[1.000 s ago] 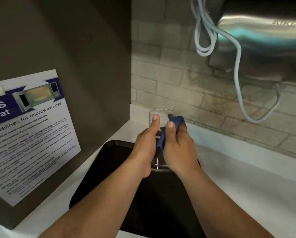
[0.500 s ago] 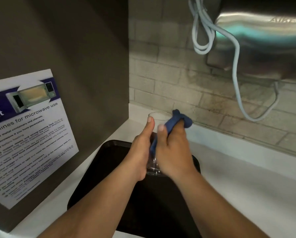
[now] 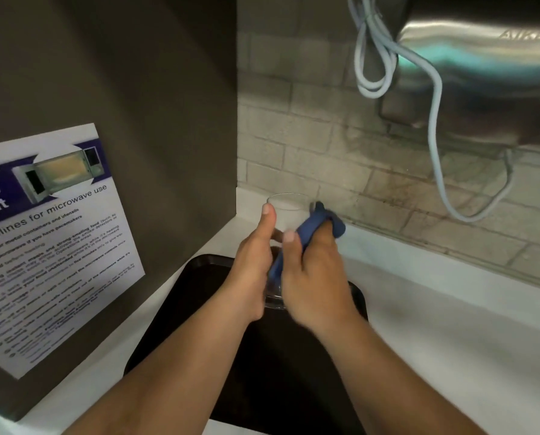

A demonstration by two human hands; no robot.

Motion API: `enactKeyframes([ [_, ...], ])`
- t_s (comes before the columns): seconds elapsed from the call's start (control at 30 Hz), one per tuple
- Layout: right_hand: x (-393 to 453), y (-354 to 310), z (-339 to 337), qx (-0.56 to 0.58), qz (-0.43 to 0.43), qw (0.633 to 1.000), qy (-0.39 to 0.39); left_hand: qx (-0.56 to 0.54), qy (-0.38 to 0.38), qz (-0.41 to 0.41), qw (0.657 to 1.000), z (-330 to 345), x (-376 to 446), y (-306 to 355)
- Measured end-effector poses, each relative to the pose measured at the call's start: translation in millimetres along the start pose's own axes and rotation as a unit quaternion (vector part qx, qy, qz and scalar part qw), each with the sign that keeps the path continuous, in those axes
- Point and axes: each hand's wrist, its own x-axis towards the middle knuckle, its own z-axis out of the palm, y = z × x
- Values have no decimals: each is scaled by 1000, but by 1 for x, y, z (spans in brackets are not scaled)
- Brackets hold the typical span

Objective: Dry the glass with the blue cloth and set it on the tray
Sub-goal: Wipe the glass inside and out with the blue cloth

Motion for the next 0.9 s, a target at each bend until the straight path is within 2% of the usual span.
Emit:
enactKeyframes([
  [0.1,30,1,-9,87,65,994,-4,-32,-46,-15,998,-1,-5,0],
  [0.17,33,7,-7,96,86,992,-7,-1,-33,-14,999,-2,-3,4],
  [0.3,23,13,2,55,50,997,23,80,30,14,996,4,-1,2],
  [0.4,25,9,5,54,32,997,46,61,11,77,995,8,-3,-7],
  [0.5,40,14,0,101,122,986,47,19,-27,47,998,8,-7,-4],
  [0.6,41,11,-16,172,229,958,-26,-26,-47,-2,999,2,-6,2],
  [0.7,11,16,-11,88,186,977,-62,-7,19,15,1000,3,-1,8],
  [0.77,-15,18,1,16,85,994,-61,-5,52,20,998,4,1,10],
  [0.83,-28,14,8,0,31,998,-52,16,47,27,998,4,3,8],
  [0.9,-14,9,6,2,9,1000,-24,40,9,22,999,3,3,3],
])
